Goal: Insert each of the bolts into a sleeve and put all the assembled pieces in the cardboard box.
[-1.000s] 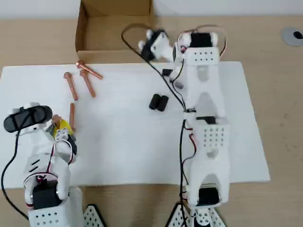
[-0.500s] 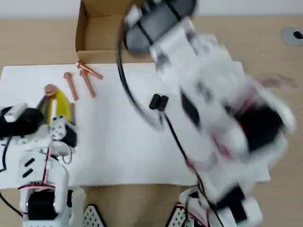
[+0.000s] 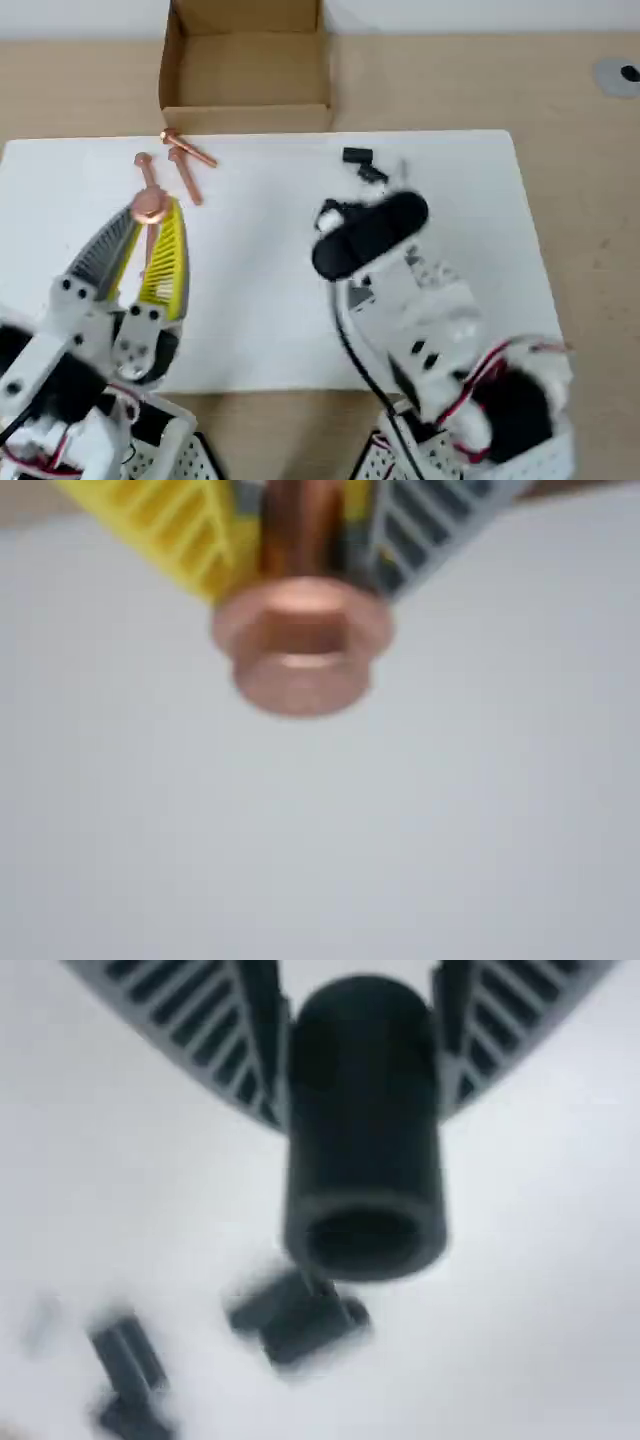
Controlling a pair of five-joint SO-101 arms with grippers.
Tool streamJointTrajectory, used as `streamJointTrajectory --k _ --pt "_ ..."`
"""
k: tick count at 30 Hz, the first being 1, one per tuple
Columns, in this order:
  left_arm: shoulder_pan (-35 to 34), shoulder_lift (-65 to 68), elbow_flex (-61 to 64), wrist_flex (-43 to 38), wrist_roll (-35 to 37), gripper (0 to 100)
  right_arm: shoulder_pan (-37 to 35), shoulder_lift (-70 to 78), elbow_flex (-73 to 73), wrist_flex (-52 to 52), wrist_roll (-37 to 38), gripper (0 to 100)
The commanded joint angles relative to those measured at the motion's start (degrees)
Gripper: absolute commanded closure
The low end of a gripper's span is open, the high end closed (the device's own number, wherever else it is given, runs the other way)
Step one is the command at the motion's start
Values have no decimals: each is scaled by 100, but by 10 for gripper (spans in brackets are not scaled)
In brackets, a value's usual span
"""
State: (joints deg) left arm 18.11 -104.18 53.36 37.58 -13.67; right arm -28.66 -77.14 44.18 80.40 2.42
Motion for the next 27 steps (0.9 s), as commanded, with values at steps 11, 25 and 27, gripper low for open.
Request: streamJointTrajectory --k 11,25,27 --pt "88 -22 -862 1424 1081 996 -1859 -3415 5156 -5512 -308 988" --pt "97 -31 -448 2013 1776 996 -2738 -3248 5253 -6400 -343 988" --pt "141 -22 -404 2004 1776 996 -2738 -3257 5253 -6400 -343 988"
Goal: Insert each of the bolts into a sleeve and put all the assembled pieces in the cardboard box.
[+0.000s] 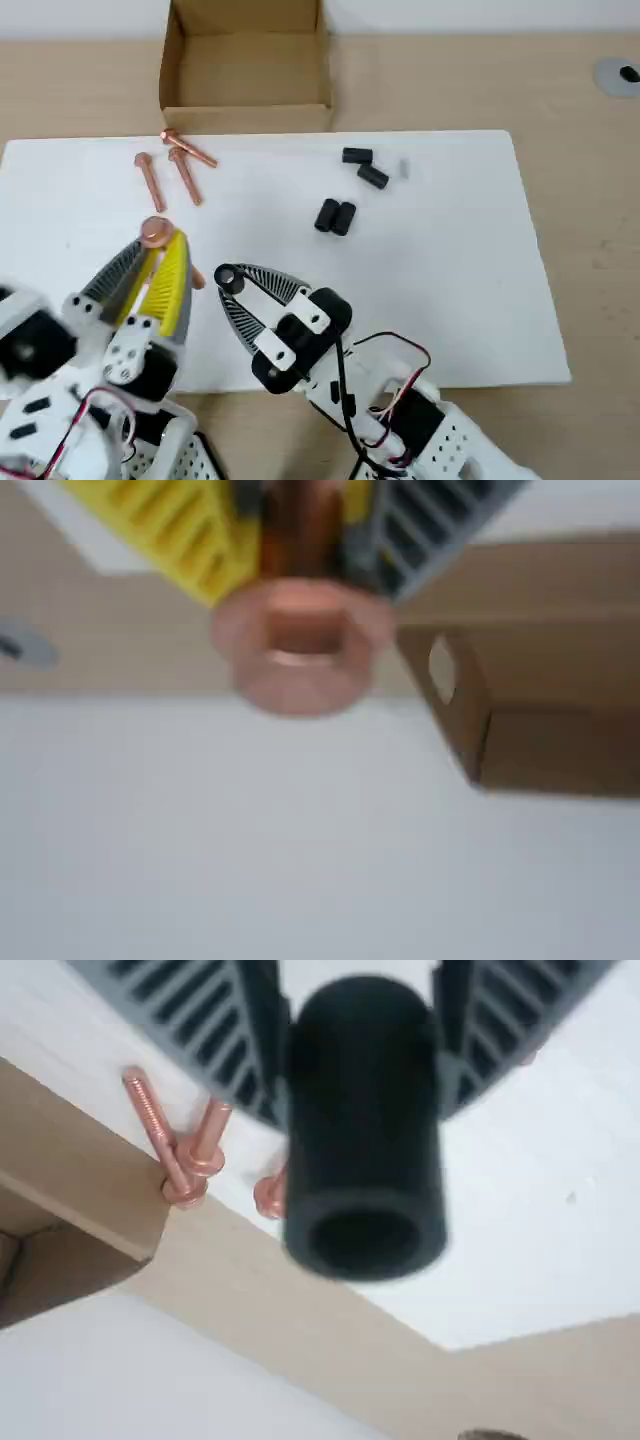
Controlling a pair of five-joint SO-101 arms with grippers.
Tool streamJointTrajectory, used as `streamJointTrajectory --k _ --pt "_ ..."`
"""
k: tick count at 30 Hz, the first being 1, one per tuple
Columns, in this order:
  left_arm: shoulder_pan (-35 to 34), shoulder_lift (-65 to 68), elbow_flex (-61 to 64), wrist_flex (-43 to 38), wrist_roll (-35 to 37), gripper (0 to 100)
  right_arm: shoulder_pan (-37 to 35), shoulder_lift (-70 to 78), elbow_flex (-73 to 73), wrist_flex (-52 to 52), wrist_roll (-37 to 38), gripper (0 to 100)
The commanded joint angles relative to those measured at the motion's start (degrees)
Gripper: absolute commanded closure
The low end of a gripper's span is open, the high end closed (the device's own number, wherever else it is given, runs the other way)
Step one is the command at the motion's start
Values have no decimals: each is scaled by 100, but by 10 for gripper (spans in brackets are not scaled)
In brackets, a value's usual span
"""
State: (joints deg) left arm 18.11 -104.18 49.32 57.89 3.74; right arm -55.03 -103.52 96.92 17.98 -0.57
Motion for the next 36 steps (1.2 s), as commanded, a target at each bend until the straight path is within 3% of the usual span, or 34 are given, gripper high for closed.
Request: streamJointTrajectory --k 1,6,12,36 --pt "229 -22 0 -26 35 996 -101 -620 -22 -158 -44 988" --pt "624 13 0 -114 18 996 -101 -620 -13 -158 -211 988" --pt "668 136 290 -818 -229 996 -101 -620 -13 -132 -651 988" --pt "826 207 976 -853 -255 996 -84 -620 -13 -132 -651 988"
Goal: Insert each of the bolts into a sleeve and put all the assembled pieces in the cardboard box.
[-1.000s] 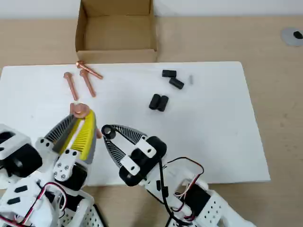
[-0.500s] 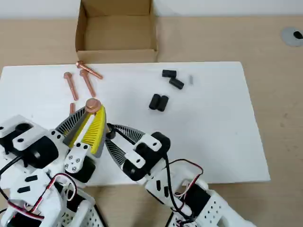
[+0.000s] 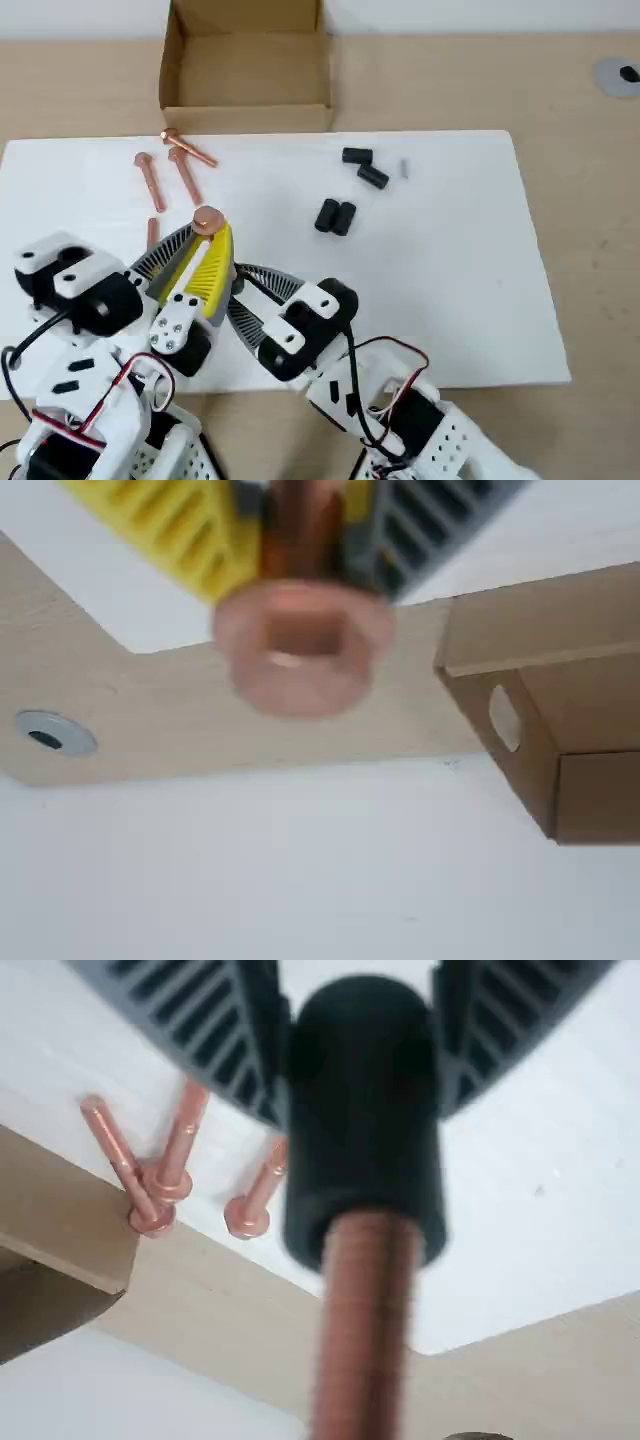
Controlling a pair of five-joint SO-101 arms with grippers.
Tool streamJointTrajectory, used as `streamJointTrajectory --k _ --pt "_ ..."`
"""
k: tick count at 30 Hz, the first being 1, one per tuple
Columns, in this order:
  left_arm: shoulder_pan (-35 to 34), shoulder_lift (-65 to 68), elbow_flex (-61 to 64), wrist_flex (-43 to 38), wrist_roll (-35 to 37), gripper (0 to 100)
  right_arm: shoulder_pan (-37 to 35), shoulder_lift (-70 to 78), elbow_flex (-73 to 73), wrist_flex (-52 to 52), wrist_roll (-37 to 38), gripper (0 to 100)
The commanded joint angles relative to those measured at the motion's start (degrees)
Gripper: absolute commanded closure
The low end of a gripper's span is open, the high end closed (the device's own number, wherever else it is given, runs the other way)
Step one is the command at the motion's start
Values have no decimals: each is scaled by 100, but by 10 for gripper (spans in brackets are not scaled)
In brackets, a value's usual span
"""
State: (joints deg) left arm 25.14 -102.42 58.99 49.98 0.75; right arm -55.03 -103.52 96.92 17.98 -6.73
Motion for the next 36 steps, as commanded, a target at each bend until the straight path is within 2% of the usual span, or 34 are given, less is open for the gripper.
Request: streamJointTrajectory --k 1,7,15,30,36 --pt "105 31 9 -62 35 996 -75 -620 -13 -132 -35 988" --pt "88 31 18 -53 -440 996 -75 -620 -13 -132 -35 988" --pt "88 31 18 -53 -686 996 -75 -620 -13 -132 -35 988" --pt "114 40 26 18 -651 995 -75 -620 -13 -149 -18 988" --pt "149 40 -26 369 -642 995 -66 -620 -13 -149 -9 988"
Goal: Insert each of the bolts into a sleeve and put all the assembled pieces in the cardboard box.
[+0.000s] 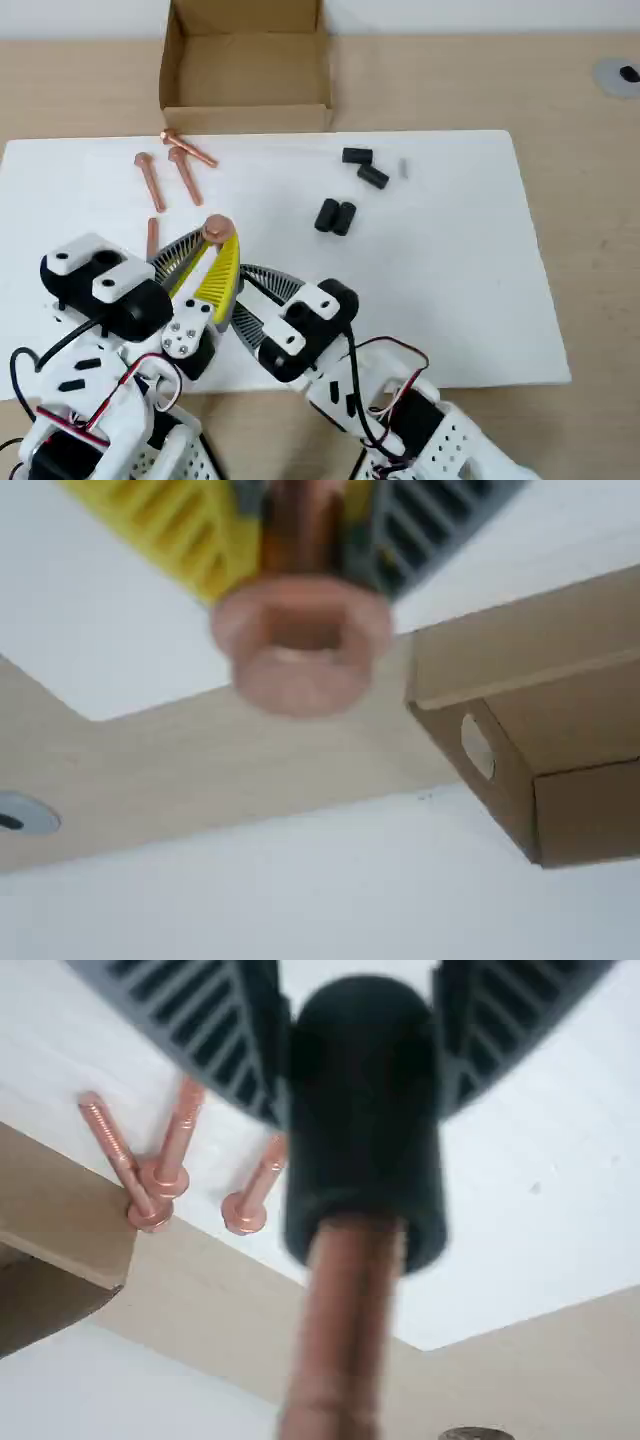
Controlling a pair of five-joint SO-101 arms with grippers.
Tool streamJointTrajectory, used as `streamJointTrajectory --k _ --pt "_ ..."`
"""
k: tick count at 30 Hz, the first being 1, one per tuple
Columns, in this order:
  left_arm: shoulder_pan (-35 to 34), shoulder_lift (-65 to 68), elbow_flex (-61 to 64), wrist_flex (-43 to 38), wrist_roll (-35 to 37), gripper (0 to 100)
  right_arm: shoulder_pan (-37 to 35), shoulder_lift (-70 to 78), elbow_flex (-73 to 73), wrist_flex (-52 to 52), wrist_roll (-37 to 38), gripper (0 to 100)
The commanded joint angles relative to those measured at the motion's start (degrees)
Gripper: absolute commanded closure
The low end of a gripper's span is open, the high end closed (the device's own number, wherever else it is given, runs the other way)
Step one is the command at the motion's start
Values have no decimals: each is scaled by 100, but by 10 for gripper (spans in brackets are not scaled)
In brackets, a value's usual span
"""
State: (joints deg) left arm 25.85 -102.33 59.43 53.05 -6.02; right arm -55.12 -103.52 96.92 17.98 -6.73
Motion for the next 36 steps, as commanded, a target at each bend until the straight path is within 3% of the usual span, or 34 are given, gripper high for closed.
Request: streamJointTrajectory --k 1,5,10,29,36 --pt "79 31 -88 105 35 995 -57 -620 -13 -149 -9 988" --pt "149 31 -158 220 35 991 -57 -620 -13 -149 -9 988" --pt "193 57 -352 651 598 869 -57 -620 -13 -149 -9 989" --pt "123 31 -396 958 343 828 -57 -620 -119 -123 -9 989" --pt "-668 40 -519 985 237 798 -57 -611 -119 -114 -9 989"
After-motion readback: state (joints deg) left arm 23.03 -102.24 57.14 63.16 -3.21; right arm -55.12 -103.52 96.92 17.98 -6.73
